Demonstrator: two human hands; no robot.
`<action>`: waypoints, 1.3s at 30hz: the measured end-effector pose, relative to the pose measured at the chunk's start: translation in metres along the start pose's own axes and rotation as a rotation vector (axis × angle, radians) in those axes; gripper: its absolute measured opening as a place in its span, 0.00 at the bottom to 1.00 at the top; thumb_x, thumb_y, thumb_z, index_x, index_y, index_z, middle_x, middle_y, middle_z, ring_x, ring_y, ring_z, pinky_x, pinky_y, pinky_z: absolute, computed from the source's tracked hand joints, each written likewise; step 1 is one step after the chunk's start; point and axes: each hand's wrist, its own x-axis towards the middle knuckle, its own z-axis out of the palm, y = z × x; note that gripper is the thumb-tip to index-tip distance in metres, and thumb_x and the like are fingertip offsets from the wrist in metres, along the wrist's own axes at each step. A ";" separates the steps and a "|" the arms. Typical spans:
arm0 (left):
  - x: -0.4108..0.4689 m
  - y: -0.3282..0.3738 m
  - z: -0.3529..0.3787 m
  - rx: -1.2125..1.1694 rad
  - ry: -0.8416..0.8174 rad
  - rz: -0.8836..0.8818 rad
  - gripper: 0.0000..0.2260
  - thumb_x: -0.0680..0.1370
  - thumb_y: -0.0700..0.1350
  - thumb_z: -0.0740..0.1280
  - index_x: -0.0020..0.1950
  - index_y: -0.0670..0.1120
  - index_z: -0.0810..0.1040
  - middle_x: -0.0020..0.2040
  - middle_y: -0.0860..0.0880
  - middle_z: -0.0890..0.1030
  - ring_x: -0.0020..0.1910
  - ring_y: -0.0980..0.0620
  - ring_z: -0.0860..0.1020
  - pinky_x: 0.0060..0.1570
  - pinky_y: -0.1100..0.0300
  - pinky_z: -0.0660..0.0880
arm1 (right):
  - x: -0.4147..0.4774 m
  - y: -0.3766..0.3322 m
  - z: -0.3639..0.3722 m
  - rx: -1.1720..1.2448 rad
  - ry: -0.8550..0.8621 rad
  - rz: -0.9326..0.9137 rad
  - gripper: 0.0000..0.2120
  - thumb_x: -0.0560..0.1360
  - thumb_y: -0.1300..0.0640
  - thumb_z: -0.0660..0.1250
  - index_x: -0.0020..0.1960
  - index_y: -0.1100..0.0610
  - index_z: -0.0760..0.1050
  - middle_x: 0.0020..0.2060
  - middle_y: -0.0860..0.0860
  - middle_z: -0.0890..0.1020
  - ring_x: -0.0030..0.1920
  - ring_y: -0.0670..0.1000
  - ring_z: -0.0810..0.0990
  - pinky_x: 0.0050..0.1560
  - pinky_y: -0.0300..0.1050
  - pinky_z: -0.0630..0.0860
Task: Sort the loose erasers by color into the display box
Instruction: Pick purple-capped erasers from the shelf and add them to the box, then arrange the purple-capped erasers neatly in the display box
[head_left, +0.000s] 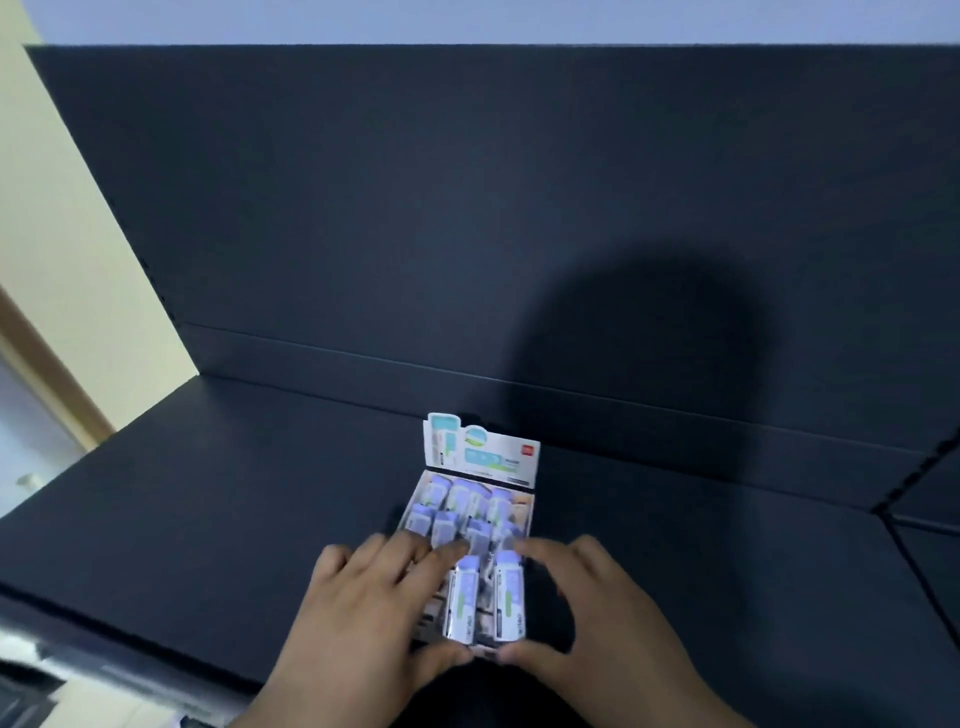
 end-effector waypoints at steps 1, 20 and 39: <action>0.001 -0.014 -0.001 0.003 0.006 0.015 0.30 0.61 0.70 0.60 0.59 0.57 0.72 0.43 0.58 0.74 0.42 0.58 0.70 0.40 0.60 0.59 | 0.006 -0.010 0.007 0.001 -0.003 0.004 0.35 0.66 0.33 0.67 0.68 0.32 0.54 0.51 0.36 0.61 0.55 0.38 0.67 0.54 0.35 0.69; 0.026 -0.091 0.018 -0.024 0.007 0.311 0.30 0.64 0.69 0.56 0.56 0.53 0.79 0.43 0.55 0.76 0.38 0.54 0.77 0.37 0.57 0.71 | 0.034 -0.061 0.060 -0.017 0.197 0.316 0.35 0.66 0.36 0.69 0.70 0.34 0.59 0.49 0.38 0.62 0.59 0.40 0.66 0.56 0.30 0.63; 0.028 -0.051 0.001 -0.033 0.007 0.296 0.24 0.71 0.62 0.56 0.58 0.51 0.79 0.43 0.55 0.76 0.39 0.53 0.77 0.36 0.57 0.70 | 0.003 -0.046 0.044 0.049 0.278 0.332 0.34 0.68 0.34 0.67 0.71 0.37 0.59 0.53 0.43 0.66 0.59 0.43 0.68 0.58 0.34 0.66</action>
